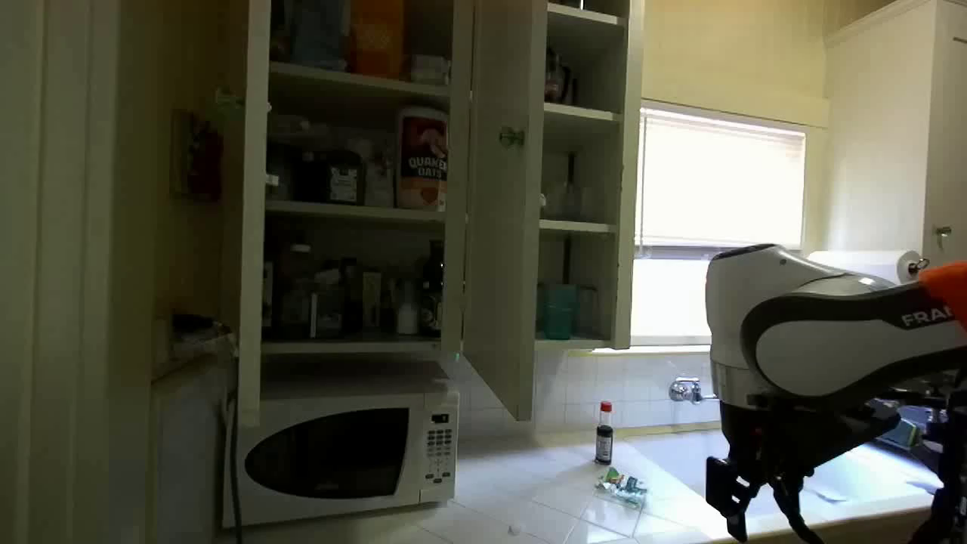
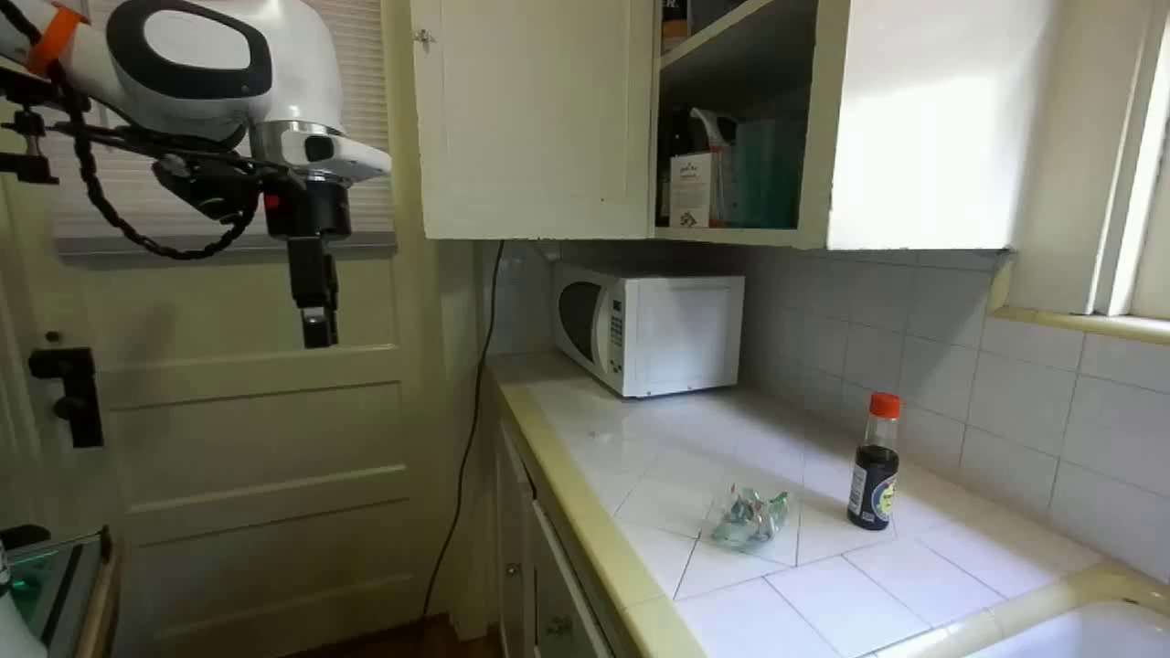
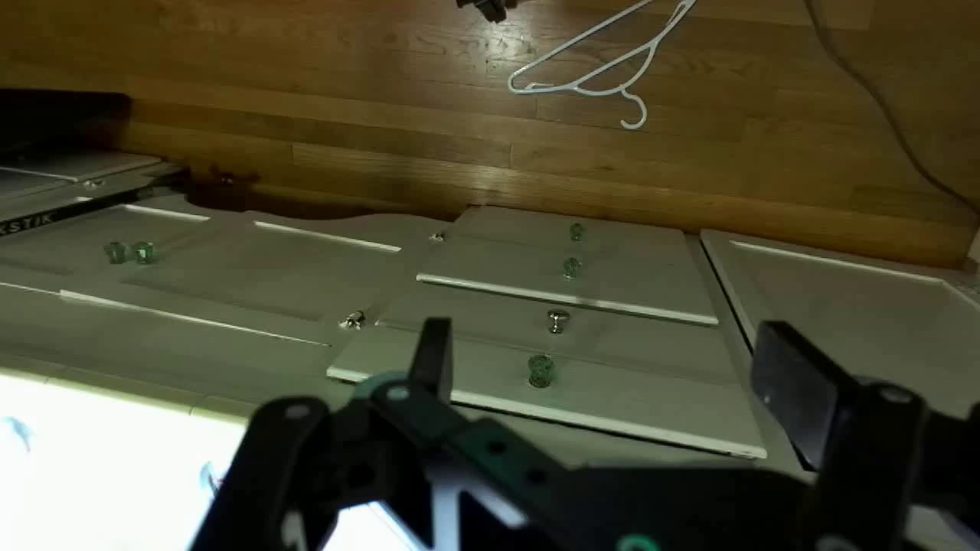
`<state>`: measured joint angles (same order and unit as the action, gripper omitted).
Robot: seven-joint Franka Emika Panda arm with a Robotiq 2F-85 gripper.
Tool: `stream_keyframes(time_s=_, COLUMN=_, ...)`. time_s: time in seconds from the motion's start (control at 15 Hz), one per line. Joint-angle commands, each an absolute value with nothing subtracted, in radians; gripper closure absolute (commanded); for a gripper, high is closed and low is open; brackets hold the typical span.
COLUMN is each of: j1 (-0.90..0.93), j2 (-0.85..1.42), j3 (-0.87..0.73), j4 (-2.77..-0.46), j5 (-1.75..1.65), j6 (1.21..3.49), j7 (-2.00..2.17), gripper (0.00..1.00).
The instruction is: Put the cup inside the cupboard
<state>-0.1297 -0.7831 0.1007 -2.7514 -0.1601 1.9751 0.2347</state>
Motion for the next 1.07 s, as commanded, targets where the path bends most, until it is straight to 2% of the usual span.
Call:
stream_keyframes(time_s=0.0, j1=-0.119, j2=-0.782, j3=0.091, j4=-2.752, j5=-0.167, j6=1.972, j7=0.241, gripper=0.0)
stream_keyframes(time_s=0.67, j1=-0.178, j2=-0.77, j3=-0.062, j4=-2.658, j5=-0.202, j6=2.337, j7=0.09, gripper=0.0)
stream_keyframes(time_s=1.0, j1=-0.301, j2=-0.657, j3=-0.016, j4=-2.551, j5=-0.263, j6=2.645, j7=0.166, gripper=0.0)
